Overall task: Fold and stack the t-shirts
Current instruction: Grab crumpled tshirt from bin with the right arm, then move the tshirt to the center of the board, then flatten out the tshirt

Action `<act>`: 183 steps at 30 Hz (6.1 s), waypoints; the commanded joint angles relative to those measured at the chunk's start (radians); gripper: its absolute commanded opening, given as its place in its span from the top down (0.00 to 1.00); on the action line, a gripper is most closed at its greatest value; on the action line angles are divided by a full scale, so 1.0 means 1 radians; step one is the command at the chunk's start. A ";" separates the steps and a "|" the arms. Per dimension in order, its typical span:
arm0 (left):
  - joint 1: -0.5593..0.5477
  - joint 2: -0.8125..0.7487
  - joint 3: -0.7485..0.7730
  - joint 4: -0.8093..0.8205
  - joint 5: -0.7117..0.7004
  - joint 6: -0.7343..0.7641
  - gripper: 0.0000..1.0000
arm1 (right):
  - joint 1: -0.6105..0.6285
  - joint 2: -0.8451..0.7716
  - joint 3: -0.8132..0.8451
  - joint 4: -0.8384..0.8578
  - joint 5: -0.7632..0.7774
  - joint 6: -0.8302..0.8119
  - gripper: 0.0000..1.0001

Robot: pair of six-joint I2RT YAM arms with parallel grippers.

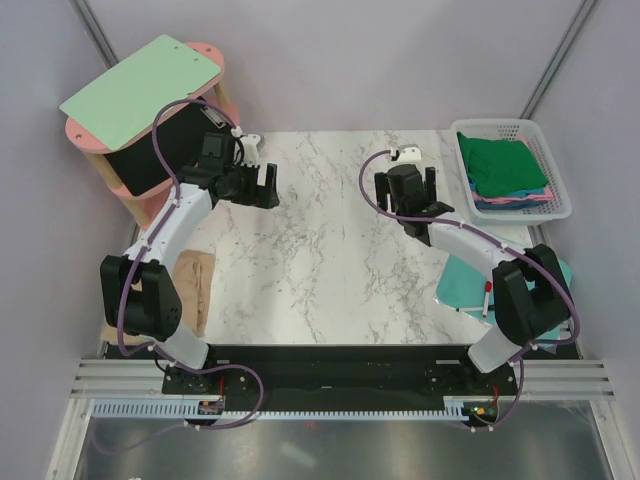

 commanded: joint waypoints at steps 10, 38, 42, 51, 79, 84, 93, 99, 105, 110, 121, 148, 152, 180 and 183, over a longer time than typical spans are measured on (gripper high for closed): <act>0.002 0.034 0.013 -0.006 0.100 -0.037 0.00 | -0.001 0.071 0.188 -0.064 0.110 -0.015 0.02; 0.002 0.064 0.019 -0.066 0.006 -0.065 0.00 | -0.691 0.573 0.863 -0.352 -0.391 0.295 0.14; 0.002 0.065 0.019 -0.066 0.000 -0.060 0.00 | -0.720 0.628 0.901 -0.357 -0.451 0.310 0.18; 0.002 0.070 0.019 -0.073 -0.017 -0.061 0.00 | -0.720 0.694 0.901 -0.366 -0.501 0.330 0.46; 0.002 0.036 0.013 -0.084 -0.141 -0.074 0.00 | -0.480 0.170 0.894 -0.294 -0.452 0.249 1.00; 0.002 -0.007 -0.010 -0.058 -0.227 -0.088 0.00 | -0.286 0.141 0.921 -0.357 -0.501 0.238 1.00; 0.009 -0.082 -0.059 0.003 -0.244 -0.106 0.00 | -0.026 0.038 0.587 -0.303 -0.609 0.290 1.00; 0.011 -0.070 -0.077 0.063 0.060 -0.156 0.00 | 0.067 0.105 0.314 -0.193 -0.773 0.327 0.13; -0.038 -0.038 -0.135 0.149 0.225 -0.285 0.00 | 0.064 0.056 0.243 -0.139 -0.709 0.329 0.02; -0.182 -0.041 -0.218 0.203 0.187 -0.348 0.00 | 0.028 0.059 0.286 -0.203 -0.681 0.289 0.02; -0.379 -0.160 -0.474 0.200 -0.012 -0.471 0.00 | -0.045 0.046 0.185 -0.248 -0.643 0.286 0.02; -0.360 -0.165 -0.699 0.358 -0.299 -0.700 0.35 | -0.077 0.019 0.105 -0.254 -0.670 0.260 0.02; -0.362 -0.128 -0.645 0.364 -0.255 -0.661 0.98 | -0.090 0.010 0.087 -0.257 -0.647 0.258 0.02; -0.445 0.323 1.111 0.474 0.549 -0.885 0.98 | -0.512 -0.093 0.024 -0.277 -0.425 0.376 0.02; -0.348 0.180 0.974 0.427 0.525 -0.833 0.98 | -0.513 -0.093 -0.002 -0.265 -0.445 0.375 0.02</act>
